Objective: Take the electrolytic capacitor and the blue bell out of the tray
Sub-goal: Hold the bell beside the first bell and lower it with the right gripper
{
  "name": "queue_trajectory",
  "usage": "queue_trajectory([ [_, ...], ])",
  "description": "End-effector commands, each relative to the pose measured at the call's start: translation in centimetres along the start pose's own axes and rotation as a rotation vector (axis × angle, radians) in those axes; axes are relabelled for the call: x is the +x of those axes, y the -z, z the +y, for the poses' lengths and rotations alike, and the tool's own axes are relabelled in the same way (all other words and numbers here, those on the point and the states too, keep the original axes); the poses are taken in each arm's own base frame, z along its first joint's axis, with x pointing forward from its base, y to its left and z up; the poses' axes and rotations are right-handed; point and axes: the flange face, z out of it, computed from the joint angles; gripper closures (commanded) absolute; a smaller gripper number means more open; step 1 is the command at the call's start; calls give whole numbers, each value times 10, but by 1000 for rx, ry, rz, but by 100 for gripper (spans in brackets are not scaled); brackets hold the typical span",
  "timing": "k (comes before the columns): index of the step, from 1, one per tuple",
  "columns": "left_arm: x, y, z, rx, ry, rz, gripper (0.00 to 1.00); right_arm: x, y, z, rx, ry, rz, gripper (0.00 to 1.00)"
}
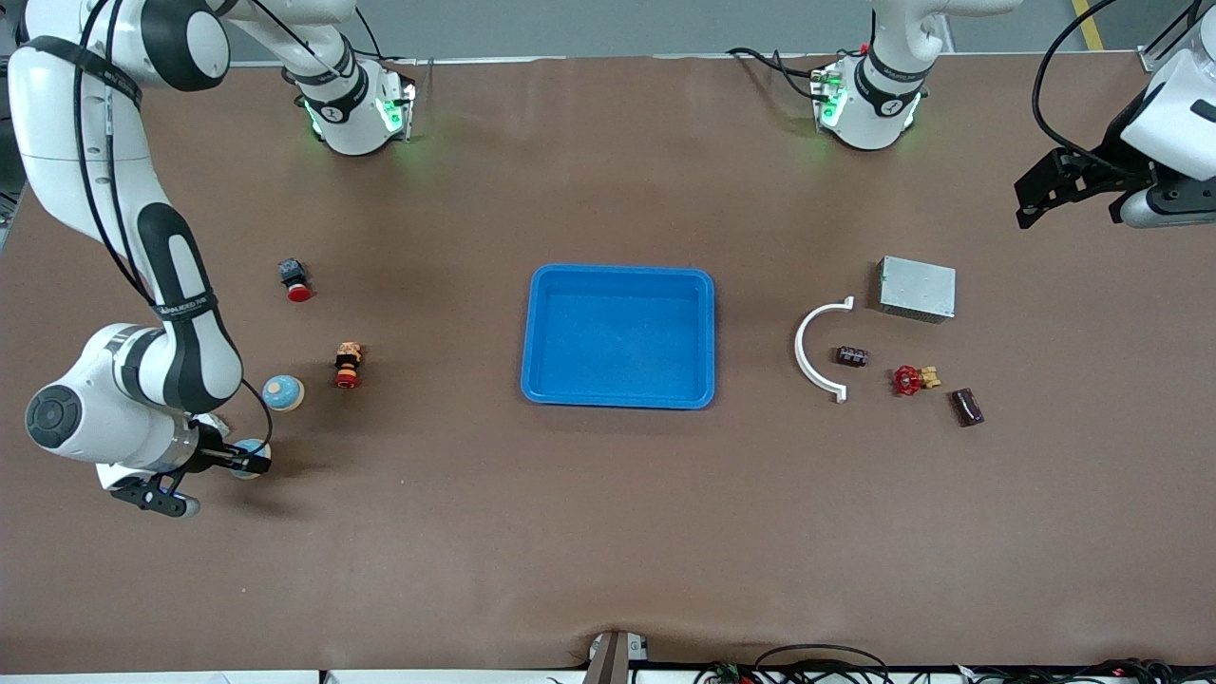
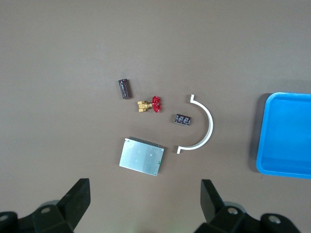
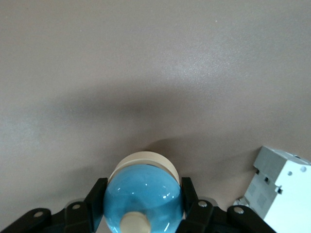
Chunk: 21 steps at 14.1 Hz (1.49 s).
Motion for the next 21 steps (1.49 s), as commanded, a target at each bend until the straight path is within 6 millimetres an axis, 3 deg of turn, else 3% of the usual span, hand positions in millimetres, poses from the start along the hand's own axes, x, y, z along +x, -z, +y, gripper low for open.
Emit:
queue_trajectory([
  [1, -8, 6, -3, 16, 0, 0, 0, 5, -9, 3, 39, -6, 6, 100],
  [11, -9, 6, -1, 18, -2, -7, 0, 4, -25, 1, 50, -16, 19, 100],
  [12, -9, 6, -1, 18, -6, -7, 0, 4, -26, 2, 63, -30, 18, 23],
  [13, -9, 6, -1, 18, -9, -7, 0, 4, -25, 2, 80, -48, 24, 0],
  [21, -9, 7, -2, 21, -11, -5, 0, 4, -26, 0, 81, -38, 26, 0],
])
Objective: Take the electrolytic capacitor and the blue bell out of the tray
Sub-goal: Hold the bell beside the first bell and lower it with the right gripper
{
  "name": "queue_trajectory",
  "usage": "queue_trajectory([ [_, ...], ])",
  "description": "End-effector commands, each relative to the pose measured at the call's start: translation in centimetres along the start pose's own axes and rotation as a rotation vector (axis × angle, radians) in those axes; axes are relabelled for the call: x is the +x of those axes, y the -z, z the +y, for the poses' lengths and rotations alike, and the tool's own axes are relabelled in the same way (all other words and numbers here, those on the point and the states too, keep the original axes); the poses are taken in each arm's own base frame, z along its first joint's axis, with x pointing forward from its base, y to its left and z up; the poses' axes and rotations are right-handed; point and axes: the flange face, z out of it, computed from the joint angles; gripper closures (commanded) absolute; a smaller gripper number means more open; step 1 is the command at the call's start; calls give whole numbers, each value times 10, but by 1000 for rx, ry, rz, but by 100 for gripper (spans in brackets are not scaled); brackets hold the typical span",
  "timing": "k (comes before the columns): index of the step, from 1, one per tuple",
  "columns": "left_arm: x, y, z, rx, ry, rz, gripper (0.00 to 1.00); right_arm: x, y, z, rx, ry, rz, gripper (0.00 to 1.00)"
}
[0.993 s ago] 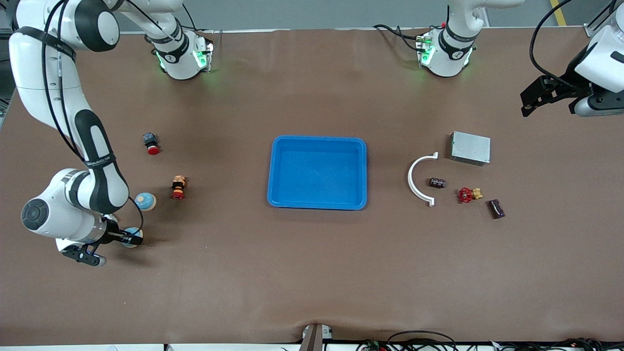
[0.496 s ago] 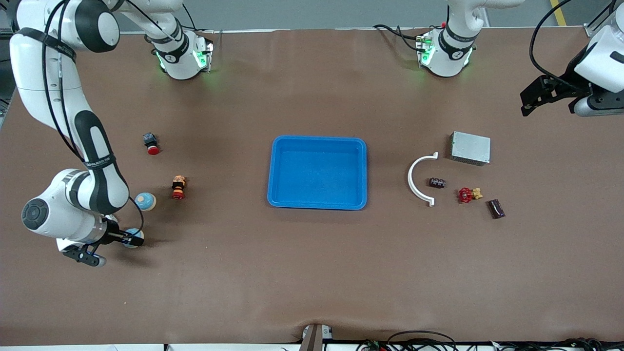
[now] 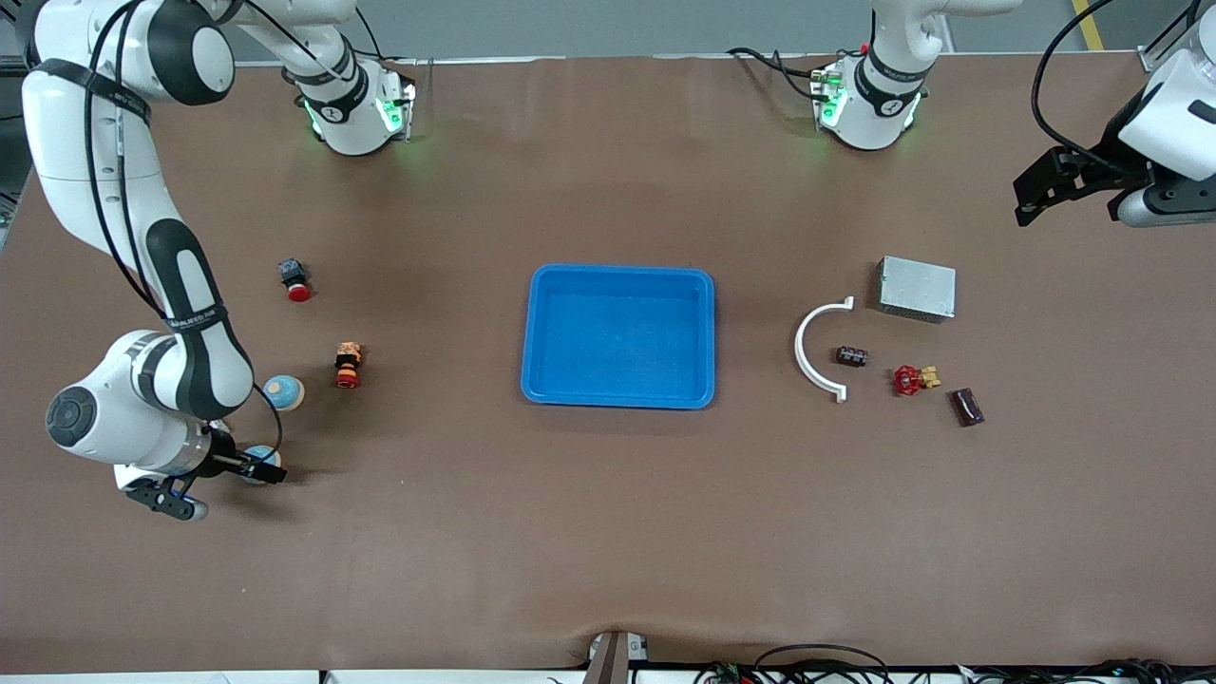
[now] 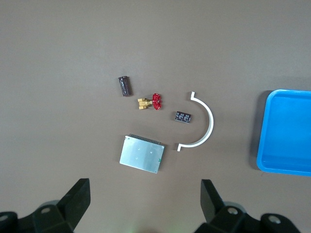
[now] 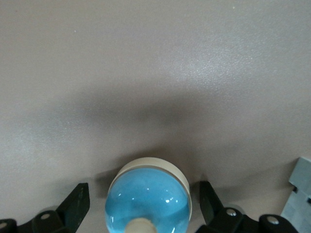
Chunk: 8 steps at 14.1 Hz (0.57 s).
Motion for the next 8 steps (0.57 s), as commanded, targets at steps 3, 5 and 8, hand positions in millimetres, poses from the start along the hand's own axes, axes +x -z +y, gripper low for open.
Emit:
queue_trajectory([
  [3, -8, 12, 1, 18, -9, 13, 0, 4, 3, -4, 22, 60, 8, 0],
  [5, -9, 12, -2, 18, -11, 9, 0, 9, 15, -1, 14, 146, 24, 0],
  [8, -8, 14, 1, 16, -5, 14, 0, 14, 33, 1, -49, 257, 47, 0],
])
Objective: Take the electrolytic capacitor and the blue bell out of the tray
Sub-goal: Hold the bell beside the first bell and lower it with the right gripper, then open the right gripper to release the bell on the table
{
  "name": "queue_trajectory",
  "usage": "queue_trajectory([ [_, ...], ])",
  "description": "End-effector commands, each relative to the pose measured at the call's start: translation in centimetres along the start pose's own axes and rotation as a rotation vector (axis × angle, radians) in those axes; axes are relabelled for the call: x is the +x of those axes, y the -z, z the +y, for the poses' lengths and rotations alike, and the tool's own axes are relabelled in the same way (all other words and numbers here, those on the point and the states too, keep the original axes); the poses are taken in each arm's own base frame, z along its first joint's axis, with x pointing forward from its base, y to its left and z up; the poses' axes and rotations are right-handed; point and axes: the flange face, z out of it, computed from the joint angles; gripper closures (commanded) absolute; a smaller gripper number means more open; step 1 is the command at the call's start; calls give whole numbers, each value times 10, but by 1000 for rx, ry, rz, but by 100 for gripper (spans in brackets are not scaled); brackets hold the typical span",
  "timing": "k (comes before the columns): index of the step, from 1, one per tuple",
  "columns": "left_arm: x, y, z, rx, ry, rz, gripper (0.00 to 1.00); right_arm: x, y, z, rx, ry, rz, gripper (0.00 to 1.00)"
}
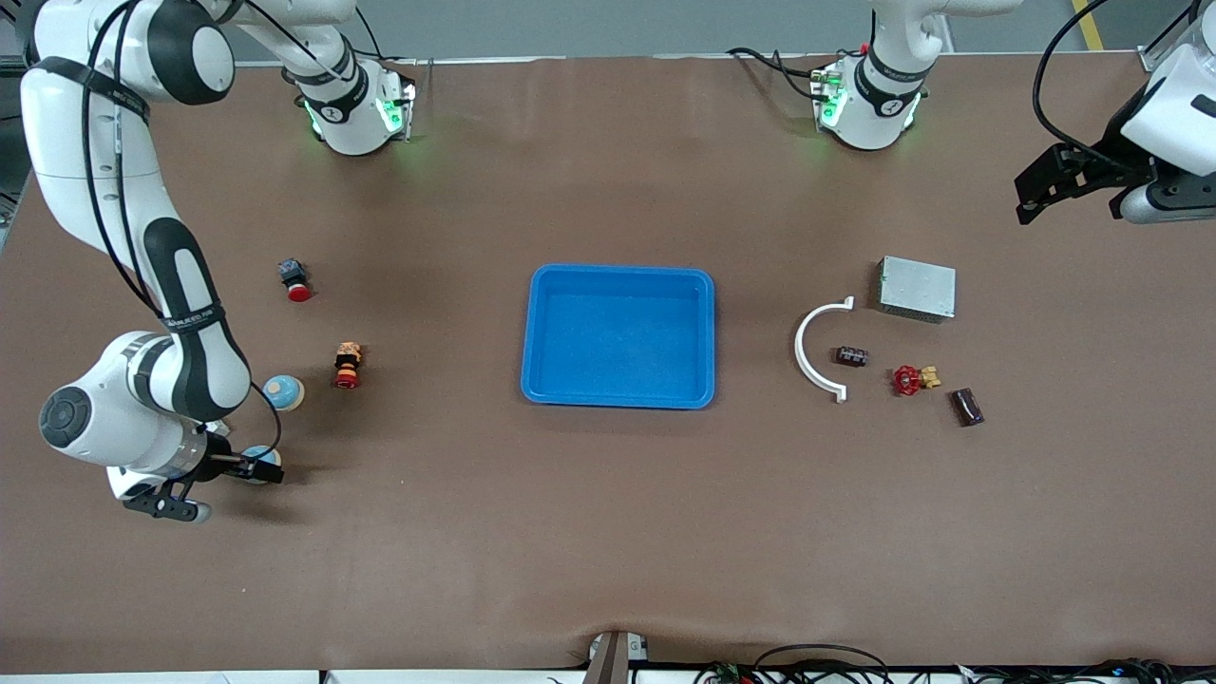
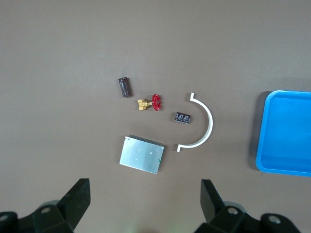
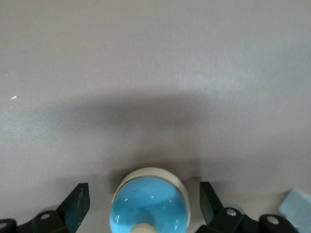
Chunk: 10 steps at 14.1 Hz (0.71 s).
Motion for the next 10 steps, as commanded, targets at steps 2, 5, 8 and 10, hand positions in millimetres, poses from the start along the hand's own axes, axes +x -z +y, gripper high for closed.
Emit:
queue_trajectory([
  [2, -7, 10, 0, 16, -6, 6, 0, 8, 34, 3, -76, 111, 14, 0],
  [5, -7, 10, -1, 4, -5, 4, 0, 15, 67, 1, -147, 177, 13, 0],
  [8, -6, 9, 1, 4, -5, 4, 0, 16, 109, -1, -153, 230, 17, 0],
  [10, -7, 10, 0, 2, -5, 5, 0, 12, 151, -1, -152, 265, 7, 0],
])
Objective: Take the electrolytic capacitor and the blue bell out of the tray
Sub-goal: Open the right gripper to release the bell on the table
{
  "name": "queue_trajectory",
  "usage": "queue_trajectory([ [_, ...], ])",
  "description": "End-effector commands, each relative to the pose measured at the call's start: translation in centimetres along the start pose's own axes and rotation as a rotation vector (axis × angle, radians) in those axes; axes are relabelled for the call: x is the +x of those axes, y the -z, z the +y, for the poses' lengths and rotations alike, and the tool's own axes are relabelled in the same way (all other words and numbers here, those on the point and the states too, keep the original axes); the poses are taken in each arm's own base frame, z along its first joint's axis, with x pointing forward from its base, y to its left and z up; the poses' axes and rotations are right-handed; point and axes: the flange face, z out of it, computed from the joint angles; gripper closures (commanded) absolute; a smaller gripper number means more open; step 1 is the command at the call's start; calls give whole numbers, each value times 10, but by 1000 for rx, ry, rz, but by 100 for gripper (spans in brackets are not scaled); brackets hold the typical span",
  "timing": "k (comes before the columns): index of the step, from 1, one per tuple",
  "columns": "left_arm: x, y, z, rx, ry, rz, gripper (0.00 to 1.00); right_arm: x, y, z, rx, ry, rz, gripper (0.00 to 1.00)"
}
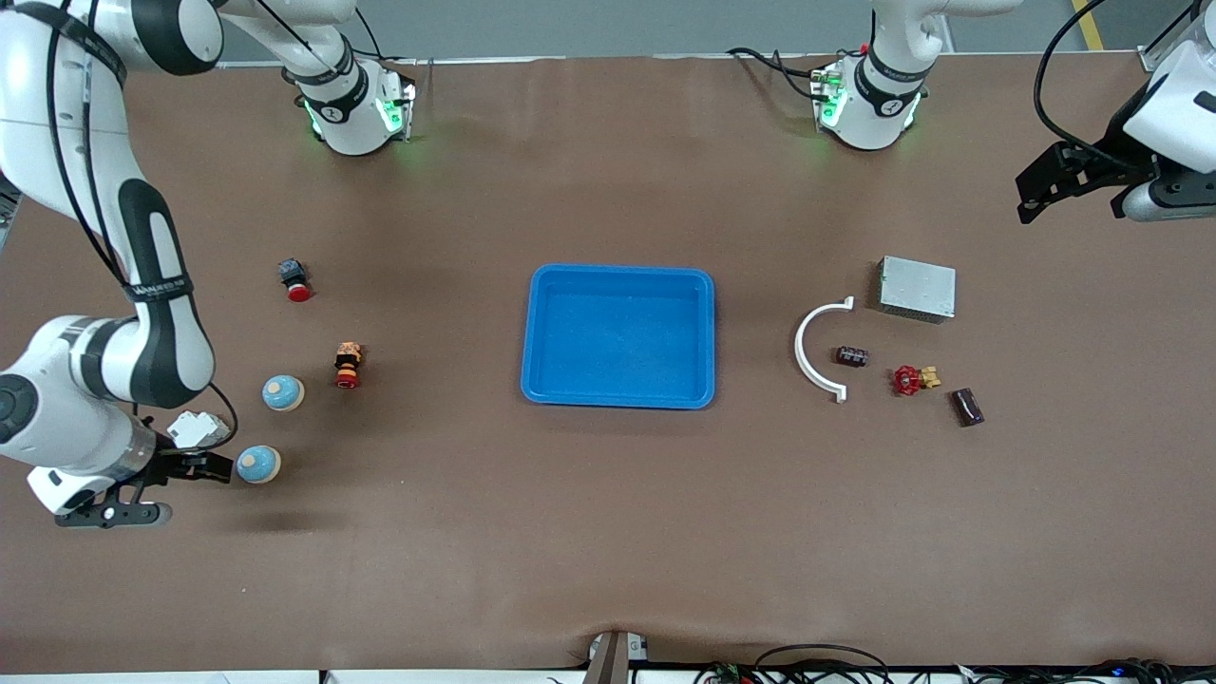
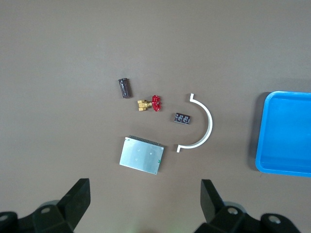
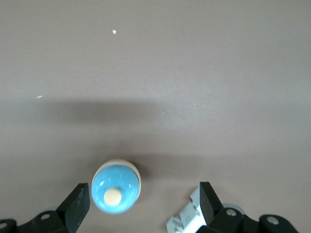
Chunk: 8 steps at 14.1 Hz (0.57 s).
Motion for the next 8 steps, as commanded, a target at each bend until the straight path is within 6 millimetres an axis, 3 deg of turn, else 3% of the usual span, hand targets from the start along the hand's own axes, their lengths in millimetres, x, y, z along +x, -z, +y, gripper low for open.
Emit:
queue_trajectory([
  [1, -7, 6, 0, 3, -8, -4, 0, -11, 63, 9, -3, 40, -21, 0],
  [6, -7, 2, -2, 4, -12, -11, 0, -34, 154, 0, 65, 2, -37, 0],
  [8, -6, 4, -13, 3, 4, -9, 0, -45, 191, -9, 77, -5, -35, 0],
])
